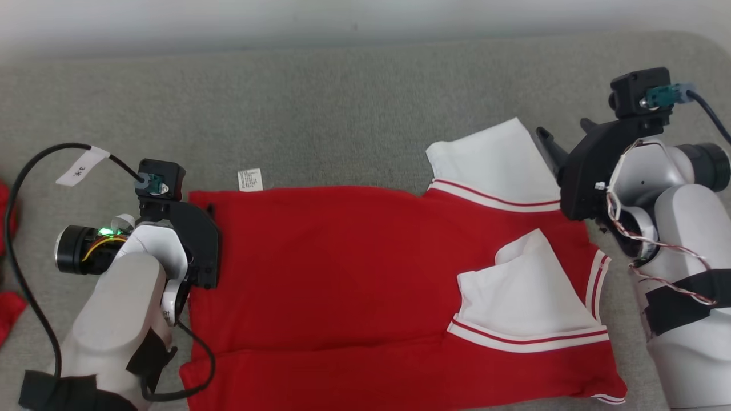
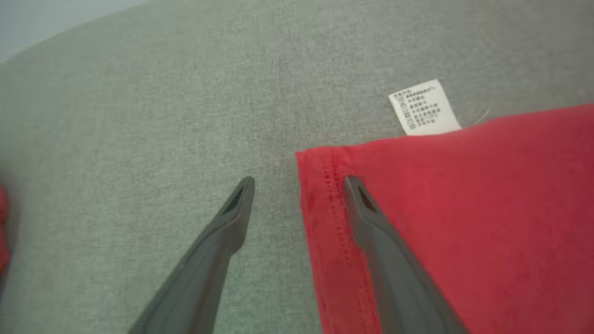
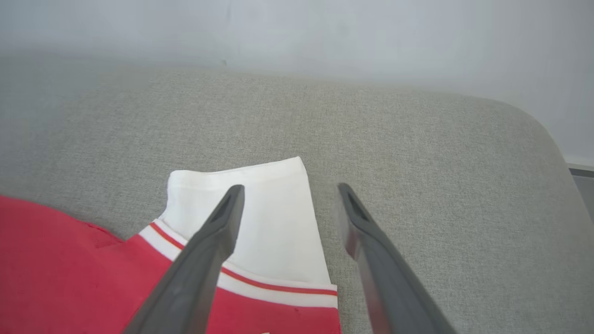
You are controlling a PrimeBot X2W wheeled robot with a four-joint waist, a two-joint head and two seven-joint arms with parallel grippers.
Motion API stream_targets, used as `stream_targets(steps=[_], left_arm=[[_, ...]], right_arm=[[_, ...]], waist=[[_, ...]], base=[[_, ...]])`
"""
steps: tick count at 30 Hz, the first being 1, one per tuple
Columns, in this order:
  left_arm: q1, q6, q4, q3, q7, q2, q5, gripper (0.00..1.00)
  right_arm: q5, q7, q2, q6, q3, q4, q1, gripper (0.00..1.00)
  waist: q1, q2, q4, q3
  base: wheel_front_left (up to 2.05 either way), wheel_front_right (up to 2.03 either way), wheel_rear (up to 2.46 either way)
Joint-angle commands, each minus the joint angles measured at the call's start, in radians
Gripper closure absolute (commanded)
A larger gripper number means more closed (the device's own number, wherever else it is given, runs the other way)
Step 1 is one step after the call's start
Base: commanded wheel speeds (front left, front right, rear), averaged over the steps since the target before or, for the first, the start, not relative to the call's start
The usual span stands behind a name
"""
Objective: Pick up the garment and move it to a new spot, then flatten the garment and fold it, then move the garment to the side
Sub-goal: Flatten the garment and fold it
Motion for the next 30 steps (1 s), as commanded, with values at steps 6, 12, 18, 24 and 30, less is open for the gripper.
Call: stream_targets(steps=[6, 12, 18, 24, 30], left_arm=[[-0.019, 0.035, 0.096, 0.004, 0.004, -0.013, -0.002, 0.00], [-0.031, 0.030, 0.148, -0.001, -0.009, -0.035, -0.015, 0.32], [-0.050, 0.002, 0.176, -0.011, -0.012, -0.062, -0.033, 1.00], [-0.055, -0.011, 0.183, -0.033, -0.055, -0.107, -0.031, 1.00], [-0.077, -0.012, 0.176, -0.045, -0.103, -0.148, -0.039, 1.00]], right_arm=[[0.018, -0.018, -0.051, -0.002, 0.005, 0.021, -0.020, 0.00], [0.021, -0.019, -0.052, -0.002, 0.006, 0.045, -0.035, 0.00], [-0.018, -0.031, -0.059, -0.002, 0.007, 0.083, -0.100, 0.00], [-0.082, -0.051, -0.067, -0.002, 0.018, 0.194, -0.160, 0.00], [-0.140, -0.057, -0.094, -0.002, -0.032, 0.327, -0.208, 0.00]], waist=[[-0.0004, -0.0003, -0.009, 0.062], [-0.0004, -0.0003, 0.001, 0.060], [-0.0004, -0.0003, 0.026, 0.080], [-0.0004, -0.0003, 0.080, 0.090], [-0.0004, -0.0003, 0.138, 0.127]], base=[[0.00, 0.00, 0.00], [0.00, 0.00, 0.00], [0.00, 0.00, 0.00], [0.00, 0.00, 0.00], [0.00, 0.00, 0.00]])
